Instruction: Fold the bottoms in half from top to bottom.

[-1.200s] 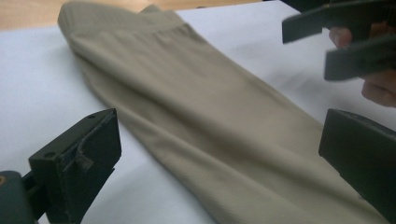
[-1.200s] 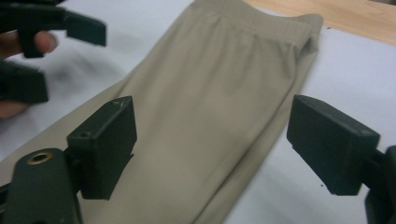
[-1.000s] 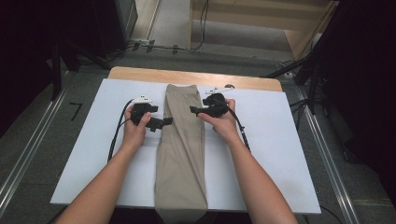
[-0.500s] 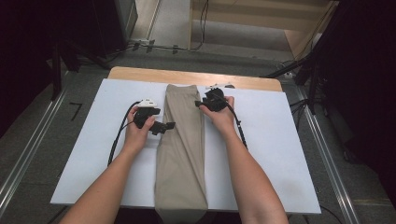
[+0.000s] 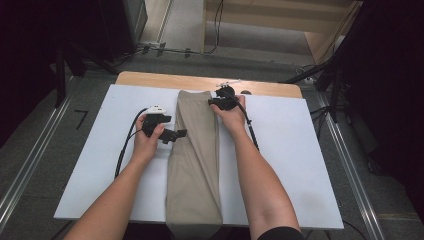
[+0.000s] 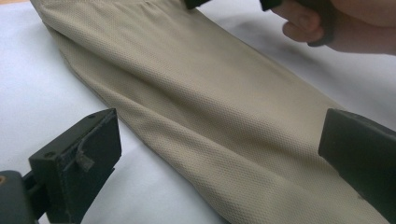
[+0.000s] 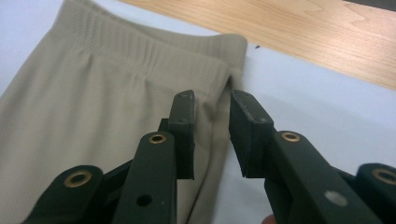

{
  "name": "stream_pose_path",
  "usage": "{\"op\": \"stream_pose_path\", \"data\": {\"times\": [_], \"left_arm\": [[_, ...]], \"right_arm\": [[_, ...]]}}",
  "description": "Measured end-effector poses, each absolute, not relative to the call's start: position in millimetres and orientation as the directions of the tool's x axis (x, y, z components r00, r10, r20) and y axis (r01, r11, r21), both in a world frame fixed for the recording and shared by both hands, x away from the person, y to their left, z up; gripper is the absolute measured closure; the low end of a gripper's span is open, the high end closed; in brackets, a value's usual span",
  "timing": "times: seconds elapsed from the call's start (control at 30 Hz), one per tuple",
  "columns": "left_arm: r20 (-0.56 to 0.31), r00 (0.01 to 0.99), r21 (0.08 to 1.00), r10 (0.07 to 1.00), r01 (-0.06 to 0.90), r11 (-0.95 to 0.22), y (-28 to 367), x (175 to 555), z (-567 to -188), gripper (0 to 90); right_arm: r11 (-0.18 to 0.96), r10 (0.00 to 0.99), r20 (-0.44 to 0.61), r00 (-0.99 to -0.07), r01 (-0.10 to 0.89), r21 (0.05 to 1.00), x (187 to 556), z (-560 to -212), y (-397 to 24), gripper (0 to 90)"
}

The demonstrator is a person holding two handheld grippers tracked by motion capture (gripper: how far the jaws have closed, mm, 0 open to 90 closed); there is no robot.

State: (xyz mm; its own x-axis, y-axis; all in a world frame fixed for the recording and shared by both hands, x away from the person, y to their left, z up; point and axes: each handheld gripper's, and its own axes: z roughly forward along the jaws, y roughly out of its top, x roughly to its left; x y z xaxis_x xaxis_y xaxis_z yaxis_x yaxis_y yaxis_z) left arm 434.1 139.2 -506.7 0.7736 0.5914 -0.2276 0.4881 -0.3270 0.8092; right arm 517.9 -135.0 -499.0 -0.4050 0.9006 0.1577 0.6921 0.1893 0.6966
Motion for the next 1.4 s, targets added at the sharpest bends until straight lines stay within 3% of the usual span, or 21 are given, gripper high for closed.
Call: {"op": "stream_pose_path", "data": {"times": [0.13, 0.2, 0.3, 0.37, 0.43, 0.7, 0.77, 0.87, 0.93, 1.0, 1.07, 1.17, 1.3, 1.4], "left_arm": [[-0.232, 0.774, 0.809, 0.590, 0.490, -0.325, 139.5, 434.5, -506.8, 0.2], [-0.233, 0.775, 0.810, 0.587, 0.489, -0.324, 139.7, 434.4, -506.9, 0.2], [-0.244, 0.777, 0.811, 0.581, 0.492, -0.317, 140.5, 434.6, -507.1, 0.3], [-0.245, 0.777, 0.811, 0.580, 0.492, -0.317, 140.6, 434.6, -507.0, 0.4], [-0.244, 0.778, 0.810, 0.578, 0.491, -0.319, 140.5, 434.6, -507.1, 0.4], [-0.241, 0.776, 0.807, 0.583, 0.494, -0.324, 139.6, 434.4, -507.3, 1.9], [-0.243, 0.774, 0.806, 0.585, 0.496, -0.322, 140.0, 434.8, -507.3, 1.8], [-0.249, 0.770, 0.807, 0.588, 0.500, -0.314, 140.3, 435.1, -507.4, 1.9], [-0.249, 0.769, 0.808, 0.589, 0.501, -0.312, 140.0, 435.1, -507.5, 1.9], [-0.247, 0.769, 0.808, 0.589, 0.499, -0.313, 140.1, 435.1, -507.4, 1.8], [-0.248, 0.769, 0.809, 0.589, 0.499, -0.311, 140.2, 435.0, -507.3, 1.9], [-0.246, 0.771, 0.809, 0.587, 0.497, -0.314, 140.2, 434.8, -507.2, 1.9], [-0.251, 0.769, 0.809, 0.587, 0.500, -0.309, 140.5, 434.9, -507.3, 1.9], [-0.257, 0.771, 0.810, 0.583, 0.501, -0.306, 141.3, 435.4, -507.2, 1.9]], "right_arm": [[0.173, 0.885, 0.207, -0.417, 0.708, 0.685, 527.4, -497.1, -131.4, 70.3], [0.214, 0.888, 0.174, -0.426, 0.716, 0.664, 530.0, -499.9, -126.1, 70.3], [0.240, 0.896, 0.142, -0.422, 0.727, 0.643, 533.9, -500.8, -125.6, 80.0], [0.220, 0.888, 0.173, -0.426, 0.724, 0.654, 536.0, -495.0, -131.4, 88.3], [0.196, 0.880, 0.195, -0.434, 0.705, 0.681, 537.2, -488.4, -136.3, 88.5], [0.246, 0.882, 0.121, -0.456, 0.663, 0.707, 545.7, -483.5, -133.5, 88.8], [0.248, 0.892, 0.102, -0.440, 0.666, 0.703, 547.7, -487.4, -132.5, 88.8], [0.184, 0.910, 0.152, -0.387, 0.703, 0.687, 551.3, -490.0, -138.5, 88.7], [0.122, 0.893, 0.260, -0.368, 0.752, 0.647, 553.6, -492.1, -147.8, 88.3], [0.117, 0.833, 0.382, -0.400, 0.802, 0.586, 556.0, -499.6, -155.2, 77.9], [0.199, 0.796, 0.379, -0.471, 0.796, 0.572, 553.4, -505.7, -154.1, 67.0], [0.191, 0.799, 0.364, -0.479, 0.776, 0.601, 550.8, -502.9, -155.5, 54.8], [0.035, 0.828, 0.401, -0.393, 0.748, 0.663, 549.0, -495.7, -159.8, 56.5], [0.029, 0.853, 0.379, -0.359, 0.758, 0.651, 550.3, -494.7, -151.7, 62.7]]}}
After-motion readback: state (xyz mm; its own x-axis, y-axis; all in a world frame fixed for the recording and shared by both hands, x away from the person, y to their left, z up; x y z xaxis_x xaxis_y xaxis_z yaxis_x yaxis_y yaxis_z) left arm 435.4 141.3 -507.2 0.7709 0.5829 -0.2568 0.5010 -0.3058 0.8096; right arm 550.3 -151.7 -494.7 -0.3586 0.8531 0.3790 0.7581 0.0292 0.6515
